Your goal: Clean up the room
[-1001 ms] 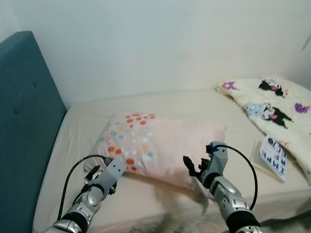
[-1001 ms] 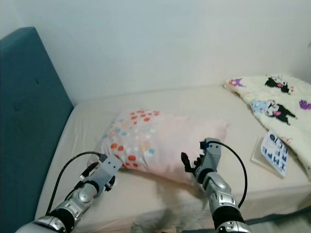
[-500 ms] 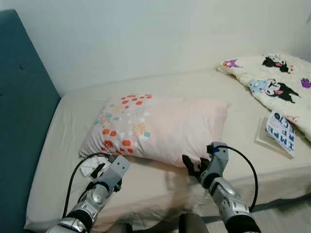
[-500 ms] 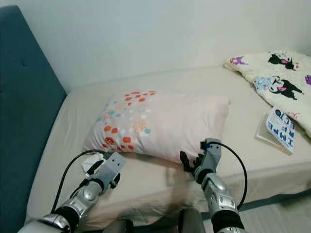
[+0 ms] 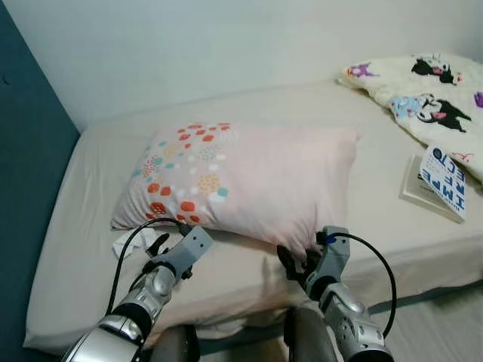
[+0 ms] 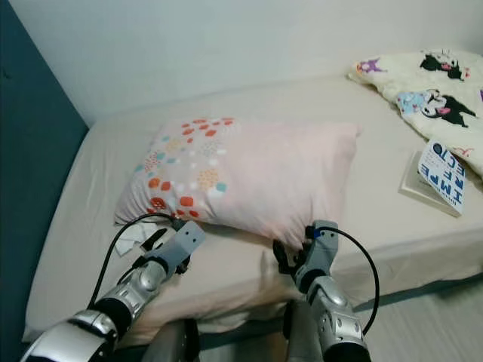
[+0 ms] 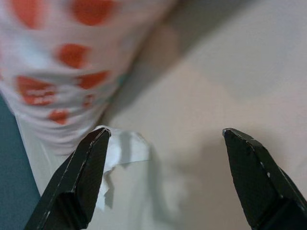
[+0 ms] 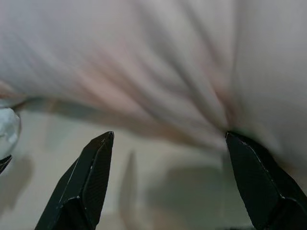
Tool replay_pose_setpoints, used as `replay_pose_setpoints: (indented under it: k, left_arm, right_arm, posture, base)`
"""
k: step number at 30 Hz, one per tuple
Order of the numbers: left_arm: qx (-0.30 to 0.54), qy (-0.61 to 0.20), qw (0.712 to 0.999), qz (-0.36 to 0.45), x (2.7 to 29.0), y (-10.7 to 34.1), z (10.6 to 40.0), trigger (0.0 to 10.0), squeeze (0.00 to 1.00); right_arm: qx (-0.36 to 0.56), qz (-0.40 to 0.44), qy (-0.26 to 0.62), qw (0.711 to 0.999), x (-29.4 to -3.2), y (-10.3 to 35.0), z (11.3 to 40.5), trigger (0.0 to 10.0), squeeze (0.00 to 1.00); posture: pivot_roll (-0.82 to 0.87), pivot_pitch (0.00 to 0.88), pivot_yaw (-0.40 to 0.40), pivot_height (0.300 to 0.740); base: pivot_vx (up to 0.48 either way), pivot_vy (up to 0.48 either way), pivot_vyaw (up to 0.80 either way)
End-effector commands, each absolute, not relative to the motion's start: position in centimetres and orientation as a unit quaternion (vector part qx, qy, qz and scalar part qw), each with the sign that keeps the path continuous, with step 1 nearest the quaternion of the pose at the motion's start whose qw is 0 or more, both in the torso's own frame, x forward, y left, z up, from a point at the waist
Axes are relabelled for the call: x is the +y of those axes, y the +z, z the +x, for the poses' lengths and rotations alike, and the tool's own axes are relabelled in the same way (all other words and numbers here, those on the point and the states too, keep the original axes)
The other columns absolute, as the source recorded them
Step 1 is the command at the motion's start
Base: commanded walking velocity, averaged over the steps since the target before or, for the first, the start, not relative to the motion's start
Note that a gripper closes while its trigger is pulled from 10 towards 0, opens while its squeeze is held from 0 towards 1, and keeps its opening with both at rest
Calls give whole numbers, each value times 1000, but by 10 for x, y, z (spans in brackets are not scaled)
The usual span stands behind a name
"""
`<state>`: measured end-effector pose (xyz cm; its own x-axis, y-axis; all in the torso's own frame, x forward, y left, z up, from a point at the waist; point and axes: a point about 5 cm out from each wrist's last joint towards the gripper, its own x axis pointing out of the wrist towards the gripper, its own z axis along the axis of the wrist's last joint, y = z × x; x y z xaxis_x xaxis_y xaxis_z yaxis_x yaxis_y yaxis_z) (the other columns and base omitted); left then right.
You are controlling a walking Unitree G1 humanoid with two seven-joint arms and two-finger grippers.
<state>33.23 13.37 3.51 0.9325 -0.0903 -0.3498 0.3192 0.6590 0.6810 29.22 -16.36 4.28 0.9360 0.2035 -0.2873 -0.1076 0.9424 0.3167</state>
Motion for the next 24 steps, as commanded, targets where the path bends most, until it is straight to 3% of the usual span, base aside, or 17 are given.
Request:
replay_pose_setpoints:
  k: [1,8,16,24]
  left_arm:
    - [154,-112,891,412,133,31,330,10000,0]
    - [126,-55,899,415,135,48,343,10000,0]
    - [96,31,922,374,145,75,360,10000,0]
    - [75,109,893,431,181,99,370,10000,0]
  right_arm:
    - [172,157,79,969,-161,39,286,10000,0]
    - [161,163,87,970,-155,46,279,10000,0]
    - [149,172,94,969,-151,52,273,10000,0]
    - [144,178,103,968,-145,61,264,10000,0]
  posture:
    - [-192,229,50,543]
    - [-208,250,52,513]
    - [-225,277,46,513]
    - [-245,315,44,513]
  base:
    - [0,0,0]
    - [0,0,0]
    - [0,0,0]
    - [0,0,0]
